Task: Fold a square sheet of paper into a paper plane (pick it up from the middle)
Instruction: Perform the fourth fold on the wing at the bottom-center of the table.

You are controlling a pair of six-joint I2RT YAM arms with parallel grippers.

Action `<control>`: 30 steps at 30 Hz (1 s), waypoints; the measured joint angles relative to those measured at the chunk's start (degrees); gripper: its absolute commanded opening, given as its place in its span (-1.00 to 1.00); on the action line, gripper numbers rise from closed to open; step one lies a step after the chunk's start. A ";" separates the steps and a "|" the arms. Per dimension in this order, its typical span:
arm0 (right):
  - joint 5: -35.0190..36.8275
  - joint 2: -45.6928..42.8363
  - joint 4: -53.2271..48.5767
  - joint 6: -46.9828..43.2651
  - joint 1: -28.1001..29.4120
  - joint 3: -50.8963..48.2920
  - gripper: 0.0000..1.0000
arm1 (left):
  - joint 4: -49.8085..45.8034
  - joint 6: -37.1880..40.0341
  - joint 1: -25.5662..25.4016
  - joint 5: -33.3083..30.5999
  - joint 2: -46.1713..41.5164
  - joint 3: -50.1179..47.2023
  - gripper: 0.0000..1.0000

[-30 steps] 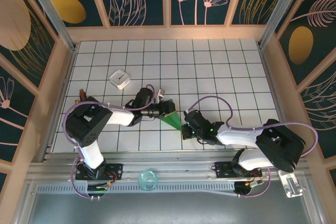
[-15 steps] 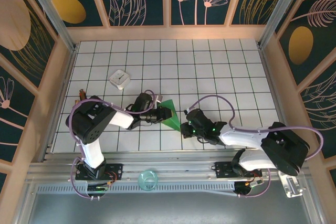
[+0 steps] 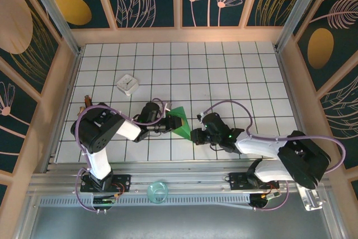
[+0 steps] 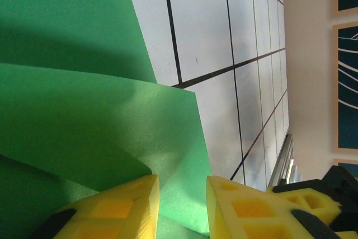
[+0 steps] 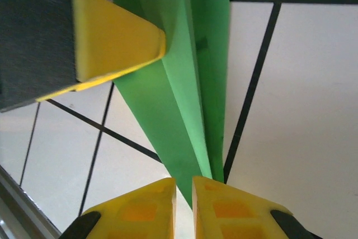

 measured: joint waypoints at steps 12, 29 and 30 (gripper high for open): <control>0.70 4.33 -0.02 -0.50 -0.15 0.42 -0.78 | 0.59 0.00 0.00 -0.02 0.07 -0.20 -0.41; 0.44 3.32 -0.74 -2.10 -1.92 0.81 -0.59 | 0.59 0.00 0.00 -0.02 0.07 -0.20 -0.41; 0.22 3.32 -0.72 -2.23 -1.99 0.81 -0.59 | 0.59 0.00 0.00 -0.02 0.07 -0.20 -0.40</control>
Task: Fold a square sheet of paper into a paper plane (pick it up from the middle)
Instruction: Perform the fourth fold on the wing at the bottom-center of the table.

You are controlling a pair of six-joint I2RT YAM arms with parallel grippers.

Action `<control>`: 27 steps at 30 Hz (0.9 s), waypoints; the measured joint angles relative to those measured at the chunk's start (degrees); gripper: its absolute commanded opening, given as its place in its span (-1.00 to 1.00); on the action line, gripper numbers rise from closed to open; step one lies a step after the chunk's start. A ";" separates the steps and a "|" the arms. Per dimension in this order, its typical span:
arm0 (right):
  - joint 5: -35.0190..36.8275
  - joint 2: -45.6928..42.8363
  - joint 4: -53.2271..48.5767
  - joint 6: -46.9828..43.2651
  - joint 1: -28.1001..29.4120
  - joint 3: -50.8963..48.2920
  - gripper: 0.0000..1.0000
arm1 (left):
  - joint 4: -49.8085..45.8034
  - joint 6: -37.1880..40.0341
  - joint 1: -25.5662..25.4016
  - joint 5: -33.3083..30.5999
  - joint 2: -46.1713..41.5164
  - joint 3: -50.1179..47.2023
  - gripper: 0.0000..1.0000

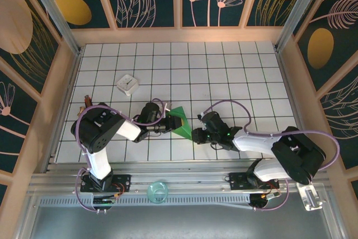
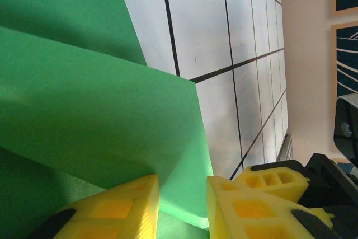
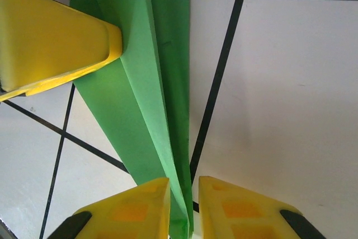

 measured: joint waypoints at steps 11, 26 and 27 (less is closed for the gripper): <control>-2.27 1.73 0.07 -0.87 -0.15 0.20 -0.79 | 0.02 0.00 0.00 0.02 0.04 0.00 -0.40; -2.36 1.73 0.07 -1.25 -0.15 0.96 -0.75 | 0.02 0.00 0.00 0.02 0.04 0.00 -0.40; -2.36 1.70 0.07 -1.25 -0.15 0.96 -0.72 | 0.02 0.00 0.00 0.02 0.04 0.00 -0.40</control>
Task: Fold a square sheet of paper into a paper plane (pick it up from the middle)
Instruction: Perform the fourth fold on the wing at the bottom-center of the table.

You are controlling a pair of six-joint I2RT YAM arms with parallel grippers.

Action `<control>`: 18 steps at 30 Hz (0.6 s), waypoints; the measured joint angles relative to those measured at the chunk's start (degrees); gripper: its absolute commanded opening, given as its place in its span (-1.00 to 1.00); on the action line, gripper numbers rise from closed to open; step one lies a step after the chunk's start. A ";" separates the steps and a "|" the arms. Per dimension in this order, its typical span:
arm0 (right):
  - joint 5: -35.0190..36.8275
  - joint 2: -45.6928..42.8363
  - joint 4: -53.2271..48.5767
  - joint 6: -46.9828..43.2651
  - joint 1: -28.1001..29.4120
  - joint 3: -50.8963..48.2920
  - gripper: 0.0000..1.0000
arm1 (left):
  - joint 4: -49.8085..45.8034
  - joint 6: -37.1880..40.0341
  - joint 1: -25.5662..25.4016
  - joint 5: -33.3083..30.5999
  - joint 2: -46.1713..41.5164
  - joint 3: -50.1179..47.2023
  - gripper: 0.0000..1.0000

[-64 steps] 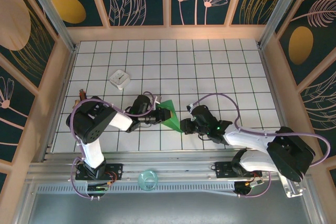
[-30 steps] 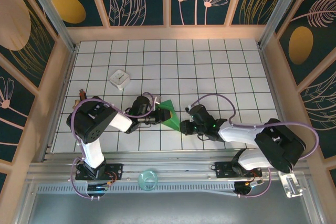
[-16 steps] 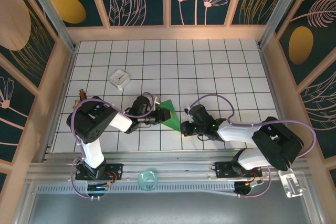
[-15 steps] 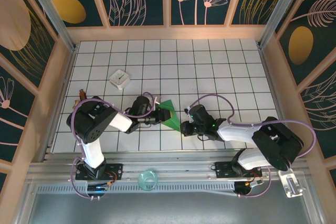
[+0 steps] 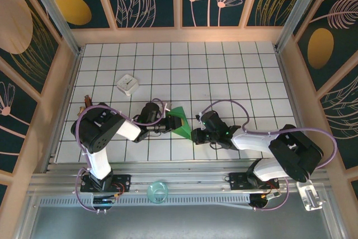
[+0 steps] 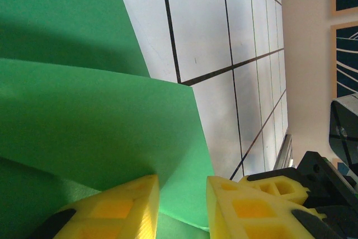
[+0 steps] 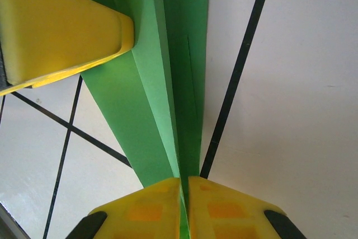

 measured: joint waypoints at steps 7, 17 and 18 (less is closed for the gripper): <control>0.02 -0.13 -0.09 -0.04 0.00 0.00 -0.68 | 0.00 0.00 0.00 0.00 0.00 0.00 -0.40; 0.02 -0.66 -0.35 -0.04 -0.22 0.00 -0.82 | -0.02 0.00 0.00 0.00 0.00 0.00 -0.41; 0.02 -0.68 -0.35 -0.04 -0.22 0.00 -0.83 | -0.02 0.00 0.00 0.00 0.00 0.00 -0.40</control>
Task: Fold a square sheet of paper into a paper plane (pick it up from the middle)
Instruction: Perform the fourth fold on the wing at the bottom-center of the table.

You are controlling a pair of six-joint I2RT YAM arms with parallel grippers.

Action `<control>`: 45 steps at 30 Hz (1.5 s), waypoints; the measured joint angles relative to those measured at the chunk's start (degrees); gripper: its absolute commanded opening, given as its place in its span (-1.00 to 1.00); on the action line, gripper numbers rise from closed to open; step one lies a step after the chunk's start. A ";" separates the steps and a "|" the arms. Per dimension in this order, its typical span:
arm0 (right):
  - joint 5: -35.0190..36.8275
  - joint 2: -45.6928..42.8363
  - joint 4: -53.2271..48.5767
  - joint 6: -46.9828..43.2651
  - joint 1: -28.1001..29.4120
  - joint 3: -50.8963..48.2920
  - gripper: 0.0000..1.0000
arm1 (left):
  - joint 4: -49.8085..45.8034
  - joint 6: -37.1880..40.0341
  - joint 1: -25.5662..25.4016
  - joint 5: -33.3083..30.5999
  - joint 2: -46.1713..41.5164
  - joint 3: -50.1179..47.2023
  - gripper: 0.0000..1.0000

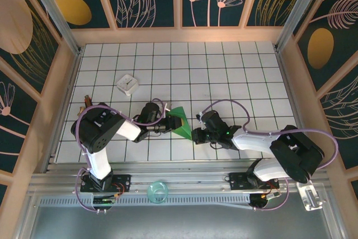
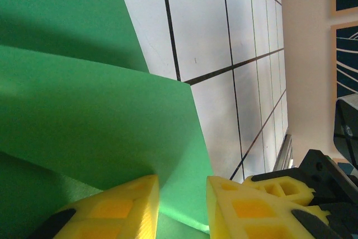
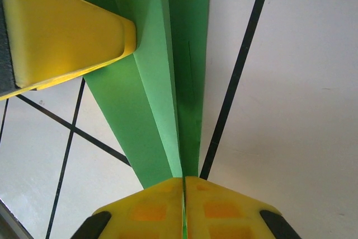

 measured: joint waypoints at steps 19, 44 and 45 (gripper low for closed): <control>0.66 0.33 -0.87 0.04 3.23 0.66 -1.00 | 0.24 -0.02 0.00 -0.46 0.00 -0.15 -0.40; 2.97 2.78 -1.20 1.38 5.16 1.77 -1.00 | 1.05 0.00 0.00 -1.16 -0.17 -0.72 -0.41; 2.93 2.80 -1.16 1.38 5.11 1.77 -1.00 | 0.76 0.00 0.00 -1.29 -0.28 -0.68 -0.41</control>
